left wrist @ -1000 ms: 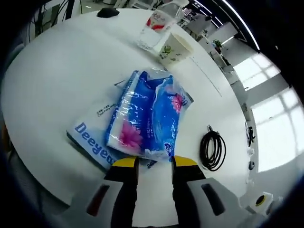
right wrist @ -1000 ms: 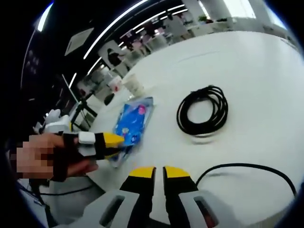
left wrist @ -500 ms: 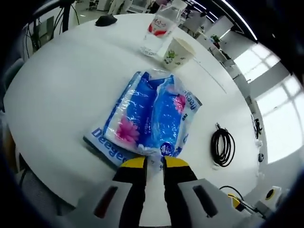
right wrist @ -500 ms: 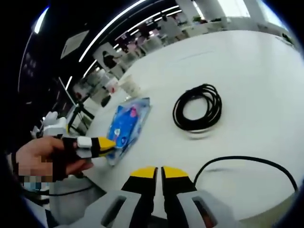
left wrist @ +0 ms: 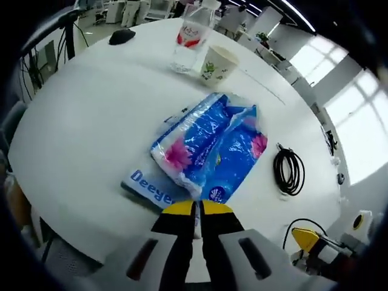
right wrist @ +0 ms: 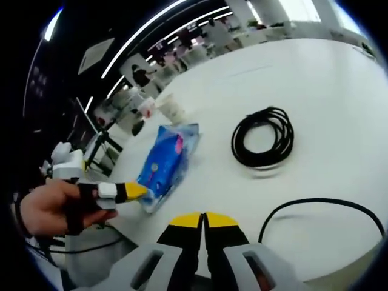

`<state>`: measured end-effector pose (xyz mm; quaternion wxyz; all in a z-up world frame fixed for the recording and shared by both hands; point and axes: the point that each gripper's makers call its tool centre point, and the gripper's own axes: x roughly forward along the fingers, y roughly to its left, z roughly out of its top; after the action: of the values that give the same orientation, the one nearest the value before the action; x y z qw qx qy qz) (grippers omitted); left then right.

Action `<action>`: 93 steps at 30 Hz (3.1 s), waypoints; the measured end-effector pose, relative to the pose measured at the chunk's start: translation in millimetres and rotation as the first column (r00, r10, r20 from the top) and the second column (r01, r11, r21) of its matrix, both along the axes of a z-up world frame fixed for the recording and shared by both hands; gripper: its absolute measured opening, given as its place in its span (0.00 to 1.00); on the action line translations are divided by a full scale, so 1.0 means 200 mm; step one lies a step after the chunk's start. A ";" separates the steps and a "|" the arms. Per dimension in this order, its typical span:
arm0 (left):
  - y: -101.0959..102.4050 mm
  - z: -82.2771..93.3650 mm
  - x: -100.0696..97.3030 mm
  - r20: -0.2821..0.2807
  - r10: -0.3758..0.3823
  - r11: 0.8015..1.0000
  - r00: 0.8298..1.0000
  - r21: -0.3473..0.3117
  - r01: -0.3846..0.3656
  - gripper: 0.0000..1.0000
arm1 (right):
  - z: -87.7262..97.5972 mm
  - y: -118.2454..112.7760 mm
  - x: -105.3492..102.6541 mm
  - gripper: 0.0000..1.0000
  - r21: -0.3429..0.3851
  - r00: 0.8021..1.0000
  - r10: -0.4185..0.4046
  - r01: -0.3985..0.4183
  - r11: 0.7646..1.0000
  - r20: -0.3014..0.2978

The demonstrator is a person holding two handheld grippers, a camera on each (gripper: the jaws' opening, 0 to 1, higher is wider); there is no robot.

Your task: Arrange the tabletop items into an orderly group along one side of the table until the central work area is clear of visible clutter.

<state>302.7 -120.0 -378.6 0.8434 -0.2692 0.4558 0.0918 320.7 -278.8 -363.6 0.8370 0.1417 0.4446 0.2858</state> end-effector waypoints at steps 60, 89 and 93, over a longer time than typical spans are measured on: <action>-0.03 0.03 -0.09 0.096 -0.290 0.956 0.952 0.081 0.283 0.00 | -0.10 0.19 0.04 0.00 -0.054 0.998 0.059 -0.060 0.997 -0.017; -0.13 0.04 -0.09 0.102 -0.315 0.948 0.944 0.076 0.308 0.01 | -0.02 -0.22 0.29 0.00 -0.033 0.983 -0.180 0.181 0.983 0.028; -0.12 0.04 -0.13 0.090 -0.293 0.955 0.952 0.063 0.288 0.01 | 0.00 -0.28 0.40 0.00 -0.012 0.978 -0.203 0.204 0.979 0.047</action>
<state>277.5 -144.5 -370.8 0.8754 -0.1827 0.4461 -0.0356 399.8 -334.0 -363.6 0.8729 0.1728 0.4111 0.1981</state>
